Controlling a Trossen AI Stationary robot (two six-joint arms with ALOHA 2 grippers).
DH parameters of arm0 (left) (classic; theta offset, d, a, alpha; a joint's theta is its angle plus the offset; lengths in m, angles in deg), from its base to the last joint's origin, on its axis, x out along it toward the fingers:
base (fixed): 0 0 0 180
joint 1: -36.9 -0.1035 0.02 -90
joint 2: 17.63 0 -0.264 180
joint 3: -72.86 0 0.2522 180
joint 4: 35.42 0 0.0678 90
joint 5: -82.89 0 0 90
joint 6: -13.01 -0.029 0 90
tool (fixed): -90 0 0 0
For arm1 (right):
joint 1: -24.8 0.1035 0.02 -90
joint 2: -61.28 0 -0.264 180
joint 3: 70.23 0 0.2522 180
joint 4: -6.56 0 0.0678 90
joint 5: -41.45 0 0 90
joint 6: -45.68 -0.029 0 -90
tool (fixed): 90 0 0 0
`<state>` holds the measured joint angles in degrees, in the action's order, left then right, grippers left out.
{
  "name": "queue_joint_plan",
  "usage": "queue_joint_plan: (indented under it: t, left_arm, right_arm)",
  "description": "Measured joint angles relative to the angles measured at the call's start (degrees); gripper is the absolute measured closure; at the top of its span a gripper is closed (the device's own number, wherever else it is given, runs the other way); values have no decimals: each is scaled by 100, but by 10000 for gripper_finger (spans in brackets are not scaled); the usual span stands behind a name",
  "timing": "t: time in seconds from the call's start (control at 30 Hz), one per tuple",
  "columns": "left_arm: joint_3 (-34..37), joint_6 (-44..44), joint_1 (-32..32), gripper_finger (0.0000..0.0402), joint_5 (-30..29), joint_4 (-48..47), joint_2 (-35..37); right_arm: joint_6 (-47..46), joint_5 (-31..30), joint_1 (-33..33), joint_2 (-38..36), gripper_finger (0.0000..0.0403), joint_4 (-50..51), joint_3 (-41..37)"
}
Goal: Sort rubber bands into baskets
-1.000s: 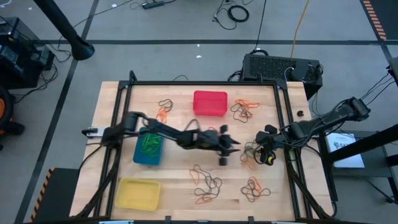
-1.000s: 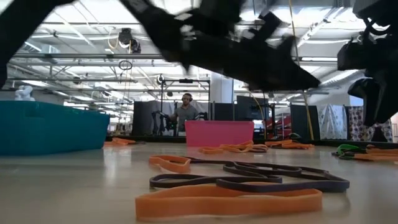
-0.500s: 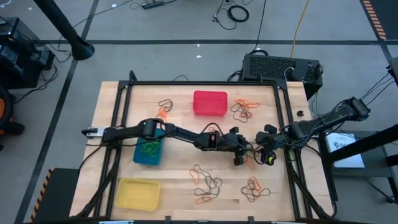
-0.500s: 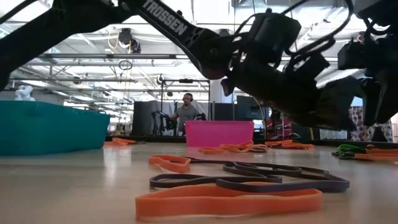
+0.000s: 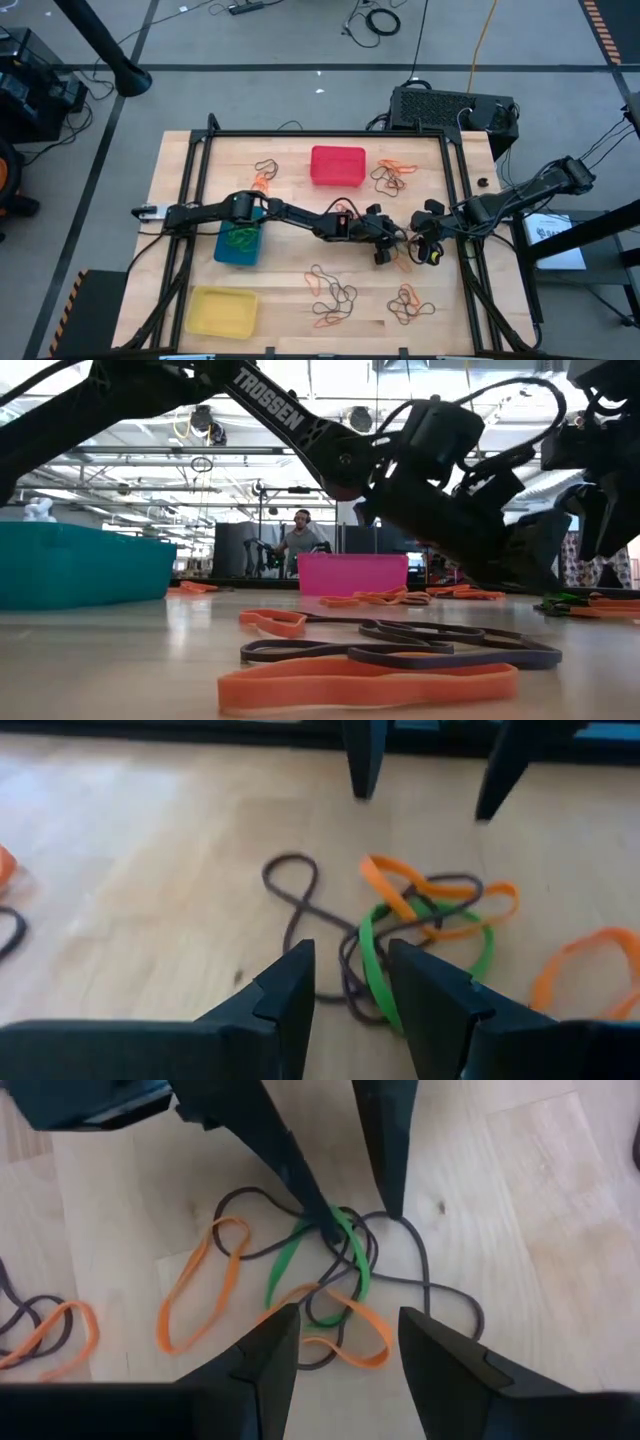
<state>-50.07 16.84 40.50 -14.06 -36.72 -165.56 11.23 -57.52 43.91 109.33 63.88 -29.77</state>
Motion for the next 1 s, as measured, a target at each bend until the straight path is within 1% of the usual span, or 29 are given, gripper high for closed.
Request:
queue_joint_plan:
  t: [0.37,0.47,0.6,0.7,0.87,1.0]
  left_arm:
    - [0,-1,5,270,113,-147,-11]
    - [0,-19,4,297,115,-165,-11]
    - [0,-162,7,350,134,-127,-9]
    - [-5,-166,-12,389,386,-105,-9]
    - [-160,-269,-22,396,482,-191,8]
    - [-208,-706,-22,398,474,-703,384]
  right_arm:
    - [0,0,0,0,238,-1,-2]
    - [0,0,0,0,238,-1,-2]
    - [0,0,0,0,238,-1,-2]
    - [0,0,0,0,238,-1,-2]
    - [0,0,0,0,238,-1,-4]
    - [0,0,0,4,238,-9,-7]
